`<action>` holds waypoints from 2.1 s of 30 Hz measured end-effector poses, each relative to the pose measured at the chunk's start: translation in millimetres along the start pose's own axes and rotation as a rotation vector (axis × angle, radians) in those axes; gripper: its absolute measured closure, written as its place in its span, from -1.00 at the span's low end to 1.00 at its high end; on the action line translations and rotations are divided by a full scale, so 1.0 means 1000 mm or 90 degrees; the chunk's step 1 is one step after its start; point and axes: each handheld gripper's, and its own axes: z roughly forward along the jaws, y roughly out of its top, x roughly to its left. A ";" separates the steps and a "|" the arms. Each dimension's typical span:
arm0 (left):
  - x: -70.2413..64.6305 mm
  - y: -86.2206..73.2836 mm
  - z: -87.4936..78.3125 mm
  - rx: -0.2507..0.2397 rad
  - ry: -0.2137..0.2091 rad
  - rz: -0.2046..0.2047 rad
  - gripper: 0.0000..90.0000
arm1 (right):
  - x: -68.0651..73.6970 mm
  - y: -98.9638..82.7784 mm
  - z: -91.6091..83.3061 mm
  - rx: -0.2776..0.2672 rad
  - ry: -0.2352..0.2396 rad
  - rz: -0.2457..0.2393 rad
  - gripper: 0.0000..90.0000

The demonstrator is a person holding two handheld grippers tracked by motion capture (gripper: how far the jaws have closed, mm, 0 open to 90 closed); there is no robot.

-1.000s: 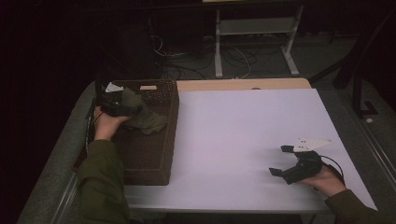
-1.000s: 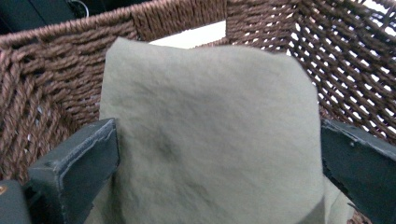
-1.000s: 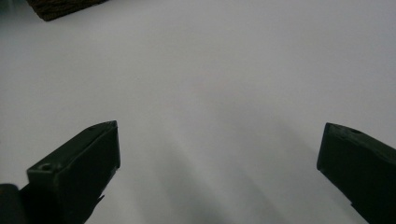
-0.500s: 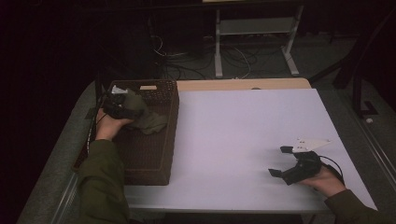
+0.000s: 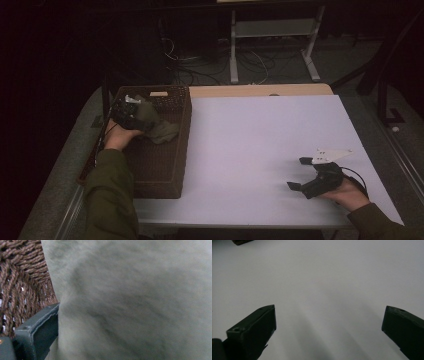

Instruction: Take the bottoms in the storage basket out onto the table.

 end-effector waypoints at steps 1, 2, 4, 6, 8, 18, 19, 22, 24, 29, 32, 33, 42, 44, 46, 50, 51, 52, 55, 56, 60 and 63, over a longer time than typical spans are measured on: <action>0.000 0.000 0.001 0.004 0.002 0.000 -1.00 | 0.000 0.000 0.000 0.001 0.000 0.000 -1.00; -0.001 0.000 0.002 0.007 0.003 0.000 -1.00 | 0.000 0.000 0.000 0.002 0.000 0.000 -1.00; -0.001 -0.001 0.004 0.012 0.005 0.000 -1.00 | 0.000 0.000 0.000 0.002 0.000 0.000 -1.00; -0.001 -0.001 0.006 0.019 0.002 0.000 -1.00 | 0.000 0.000 0.000 0.001 0.000 0.000 -1.00; -0.001 -0.002 0.008 0.025 0.001 0.002 -1.00 | 0.000 0.000 0.001 0.003 0.000 0.001 -1.00; -0.002 -0.003 0.009 0.038 0.009 0.026 -0.90 | 0.001 0.000 0.003 0.008 0.004 -0.004 -1.00; -0.002 -0.003 0.009 0.038 0.009 0.026 -0.88 | 0.001 0.000 0.003 0.007 0.004 -0.004 -1.00; -0.001 -0.003 0.008 0.042 0.010 0.036 -0.76 | 0.000 0.000 0.003 0.011 0.005 -0.002 -1.00; -0.001 -0.004 0.008 0.043 0.011 0.036 -0.68 | 0.001 0.000 0.004 0.014 0.006 -0.005 -1.00; -0.001 -0.003 0.005 0.052 0.004 0.041 -0.45 | 0.001 0.000 0.004 0.014 0.006 -0.005 -1.00; 0.000 -0.002 0.004 0.057 0.002 0.040 -0.29 | 0.001 0.000 0.004 0.015 0.008 -0.004 -1.00; 0.000 -0.002 0.004 0.057 0.002 0.040 -0.24 | 0.001 0.000 0.004 0.017 0.009 -0.005 -1.00; -0.001 0.001 -0.001 0.073 0.005 0.040 0.04 | 0.001 0.000 0.004 0.018 0.009 -0.004 -1.00; -0.001 0.002 -0.003 0.073 0.005 0.035 0.08 | 0.001 -0.001 0.005 0.021 0.011 -0.005 -1.00; 0.000 0.003 -0.006 0.070 0.003 0.026 0.11 | 0.001 0.000 0.005 0.020 0.011 -0.004 -1.00; 0.000 0.006 -0.010 0.060 -0.002 0.021 0.14 | 0.000 -0.001 0.005 0.020 0.011 -0.003 -1.00; -0.001 0.008 -0.014 0.053 -0.006 0.017 0.14 | 0.000 -0.001 0.005 0.020 0.012 -0.003 -1.00; -0.001 0.008 -0.014 0.053 -0.006 0.017 0.14 | 0.001 -0.001 0.004 0.019 0.011 -0.002 -1.00; 0.000 0.011 -0.021 0.040 -0.022 0.002 0.15 | 0.000 -0.001 0.003 0.016 0.010 0.002 -1.00; 0.000 0.011 -0.022 0.041 -0.024 0.003 0.15 | -0.001 -0.001 0.002 0.016 0.010 0.005 -1.00; -0.001 0.012 -0.024 0.035 -0.037 -0.011 0.15 | -0.002 -0.002 -0.002 0.007 0.012 0.014 -1.00; -0.001 0.014 -0.029 0.033 -0.046 -0.018 0.15 | -0.003 -0.003 -0.004 0.001 0.011 0.017 -1.00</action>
